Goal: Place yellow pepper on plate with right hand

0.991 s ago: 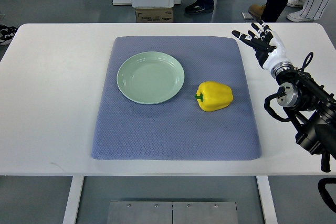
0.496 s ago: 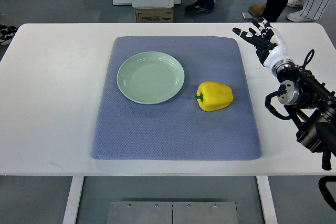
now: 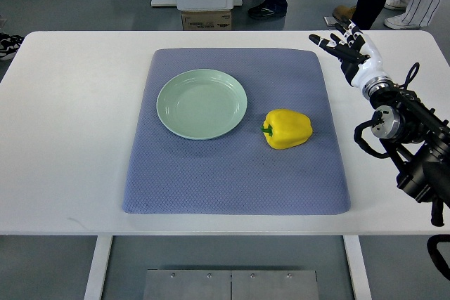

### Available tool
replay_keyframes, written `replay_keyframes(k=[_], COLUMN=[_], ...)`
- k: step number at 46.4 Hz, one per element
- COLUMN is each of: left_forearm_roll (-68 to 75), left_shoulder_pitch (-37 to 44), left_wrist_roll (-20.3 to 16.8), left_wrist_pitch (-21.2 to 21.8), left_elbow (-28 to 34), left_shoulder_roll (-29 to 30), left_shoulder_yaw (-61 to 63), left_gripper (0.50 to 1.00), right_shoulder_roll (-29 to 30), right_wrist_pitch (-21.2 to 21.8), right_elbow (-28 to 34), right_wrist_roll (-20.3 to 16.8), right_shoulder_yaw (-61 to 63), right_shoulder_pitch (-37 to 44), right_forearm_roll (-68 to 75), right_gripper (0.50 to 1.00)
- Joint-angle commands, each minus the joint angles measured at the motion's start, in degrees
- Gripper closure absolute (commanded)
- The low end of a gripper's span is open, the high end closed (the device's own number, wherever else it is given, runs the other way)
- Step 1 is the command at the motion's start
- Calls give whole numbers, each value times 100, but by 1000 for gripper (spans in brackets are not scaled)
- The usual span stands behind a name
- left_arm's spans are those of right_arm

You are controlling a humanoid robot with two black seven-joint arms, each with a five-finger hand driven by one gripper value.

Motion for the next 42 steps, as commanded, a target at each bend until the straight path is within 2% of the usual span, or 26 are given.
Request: replay_keyframes(k=[1, 8, 22, 32, 42], left_forearm_roll=[0, 0, 0, 0, 0], left_shoulder_pitch=[0, 0, 0, 0, 0], left_wrist_roll=[-8, 0, 0, 0, 0], left_wrist_pitch=[0, 0, -8, 0, 0], left_elbow=[8, -1, -1, -1, -1], left_shoulder_roll=[0, 0, 0, 0, 0], left_shoulder_yaw=[0, 0, 0, 0, 0], left_gripper=[500, 500, 500, 500, 500], right_shoulder_roll=[-5, -93, -769, -1341, -1789], right_wrist_pitch=[1, 1, 27, 54, 115], right_elbow=[10, 212, 1029, 1425, 1917], right_wrist_roll=[0, 0, 18, 334, 685], right_shoulder_yaw=[1, -96, -1071, -1915, -2565], right_shoulder_pitch=[0, -9, 35, 246, 255], right_forearm_roll=[-9, -9, -70, -149, -940], right_gripper=[500, 500, 500, 500, 502])
